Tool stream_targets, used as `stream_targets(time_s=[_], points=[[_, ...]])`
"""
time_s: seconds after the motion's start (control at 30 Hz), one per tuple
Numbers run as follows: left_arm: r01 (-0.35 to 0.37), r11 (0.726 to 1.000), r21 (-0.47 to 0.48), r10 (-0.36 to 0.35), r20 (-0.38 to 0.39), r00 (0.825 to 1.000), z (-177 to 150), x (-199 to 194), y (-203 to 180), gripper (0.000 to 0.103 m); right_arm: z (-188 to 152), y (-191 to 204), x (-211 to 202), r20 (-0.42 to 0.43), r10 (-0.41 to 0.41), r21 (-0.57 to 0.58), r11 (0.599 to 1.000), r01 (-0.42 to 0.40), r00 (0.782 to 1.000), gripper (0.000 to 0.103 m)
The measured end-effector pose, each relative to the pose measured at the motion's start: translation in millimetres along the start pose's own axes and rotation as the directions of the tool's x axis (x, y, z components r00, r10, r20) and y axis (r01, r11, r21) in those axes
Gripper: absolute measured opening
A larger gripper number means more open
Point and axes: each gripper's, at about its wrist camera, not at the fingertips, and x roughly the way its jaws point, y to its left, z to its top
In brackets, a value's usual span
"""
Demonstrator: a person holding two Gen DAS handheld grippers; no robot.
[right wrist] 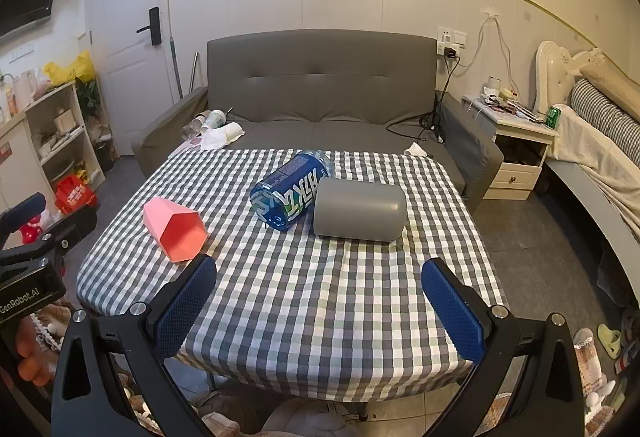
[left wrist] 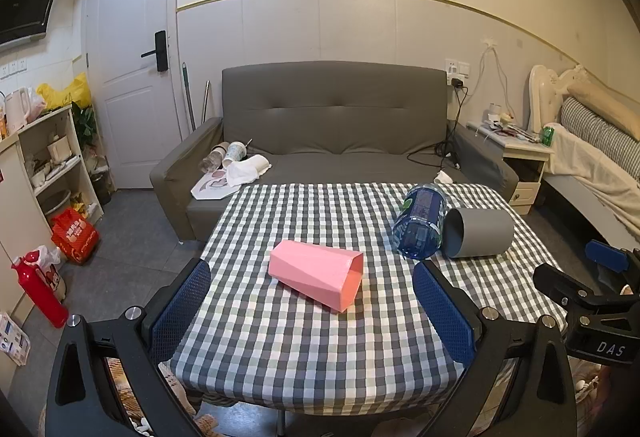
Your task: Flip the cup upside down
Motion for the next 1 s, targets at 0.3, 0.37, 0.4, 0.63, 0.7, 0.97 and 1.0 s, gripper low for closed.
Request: stream_targets(time_s=[0.3,0.37,0.4,0.63,0.7,0.97,1.0], points=[[-0.001,1.000,0.000,0.001,-0.001,1.000,0.2,-0.1,0.0,0.103,0.5,0.0,0.4,-0.004,-0.001,-0.001,1.000,0.001,1.000,0.103],[0.000,1.000,0.001,0.000,0.001,1.000,-0.3,-0.2,0.3,0.103,-0.1,1.4,1.8,-0.003,-0.001,-0.001,1.000,0.001,1.000,0.103],[0.001,1.000,0.000,-0.001,0.001,1.000,0.0,-0.5,0.1,0.103,-0.7,1.8,1.5,-0.002,-0.001,0.000,1.000,0.001,1.000,0.103],[0.006,1.000,0.004,-0.006,-0.002,1.000,-3.3,4.5,2.6,0.103,-0.3,1.7,1.6,-0.005,-0.001,0.000,1.000,0.001,1.000,0.103],[0.001,1.000,0.006,-0.001,-0.002,1.000,-2.9,1.9,1.3,0.103,-0.7,1.8,1.8,-0.005,-0.002,0.000,1.000,0.002,1.000,0.103],[0.009,1.000,0.001,-0.009,-0.013,1.000,-4.1,3.1,-0.1,0.103,-4.7,2.2,5.9,-0.005,-0.004,0.001,1.000,0.004,1.000,0.103],[0.008,1.000,0.000,-0.008,-0.013,1.000,-4.4,3.1,0.0,0.103,-5.7,2.3,6.1,-0.004,-0.003,0.002,1.000,0.003,1.000,0.103]])
